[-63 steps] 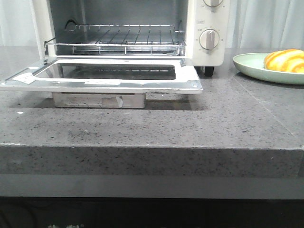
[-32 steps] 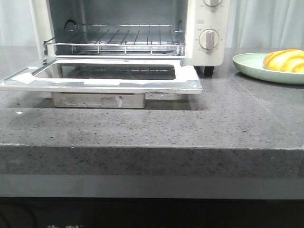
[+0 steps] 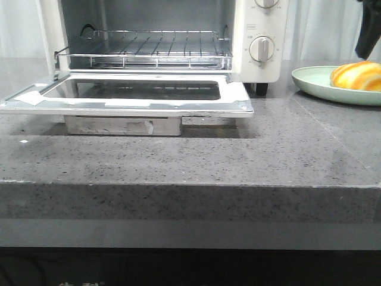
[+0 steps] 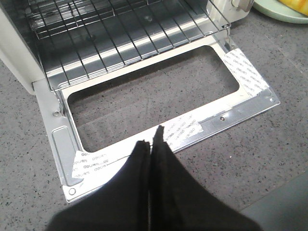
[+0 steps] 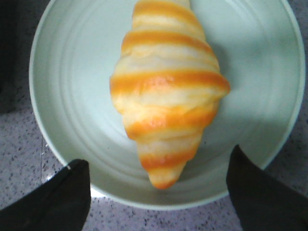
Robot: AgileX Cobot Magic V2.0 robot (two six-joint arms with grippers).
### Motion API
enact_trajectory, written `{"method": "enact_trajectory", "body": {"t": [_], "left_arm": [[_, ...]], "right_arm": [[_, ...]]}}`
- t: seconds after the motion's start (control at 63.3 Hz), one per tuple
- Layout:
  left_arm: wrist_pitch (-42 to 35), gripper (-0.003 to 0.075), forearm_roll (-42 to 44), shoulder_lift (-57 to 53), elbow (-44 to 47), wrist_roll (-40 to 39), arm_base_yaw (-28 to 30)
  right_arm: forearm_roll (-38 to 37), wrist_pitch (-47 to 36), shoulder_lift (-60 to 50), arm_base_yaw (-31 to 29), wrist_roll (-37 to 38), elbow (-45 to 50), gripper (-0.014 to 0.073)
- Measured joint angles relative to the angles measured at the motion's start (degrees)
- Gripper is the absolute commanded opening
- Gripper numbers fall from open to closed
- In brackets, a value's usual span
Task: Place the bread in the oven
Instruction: 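Lower the right gripper over the croissant on the plate and grasp it, then lift the croissant with the right gripper and carry it into the oven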
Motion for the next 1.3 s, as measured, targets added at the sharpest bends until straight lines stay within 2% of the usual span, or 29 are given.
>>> {"method": "enact_trajectory", "body": {"t": [0.363,0.411,0.585,0.695,0.774,1.043,1.296], "left_arm": [[0.00,-0.0018,0.00,0.00,0.00,0.00,0.00],[0.00,-0.0018,0.00,0.00,0.00,0.00,0.00],[0.00,-0.0018,0.00,0.00,0.00,0.00,0.00],[0.00,-0.0018,0.00,0.00,0.00,0.00,0.00],[0.00,-0.0018,0.10,0.00,0.00,0.00,0.00],[0.00,-0.0018,0.10,0.98,0.00,0.00,0.00],[-0.10,-0.0018,0.10,4.19,0.00,0.00,0.00]], "right_arm": [[0.00,1.17,9.23,0.00,-0.15,-4.47,0.0581],[0.00,1.17,9.50,0.00,-0.15,-4.47,0.0542],[-0.12,1.17,9.64,0.00,-0.15,-4.47,0.0220],[-0.12,1.17,9.64,0.00,-0.15,-4.47,0.0096],[-0.12,1.17,9.64,0.00,-0.15,-4.47,0.0058],[-0.12,2.28,6.16,0.00,-0.15,-4.47,0.0045],[1.02,9.66,-3.35,0.10,-0.15,-4.47,0.0045]]}}
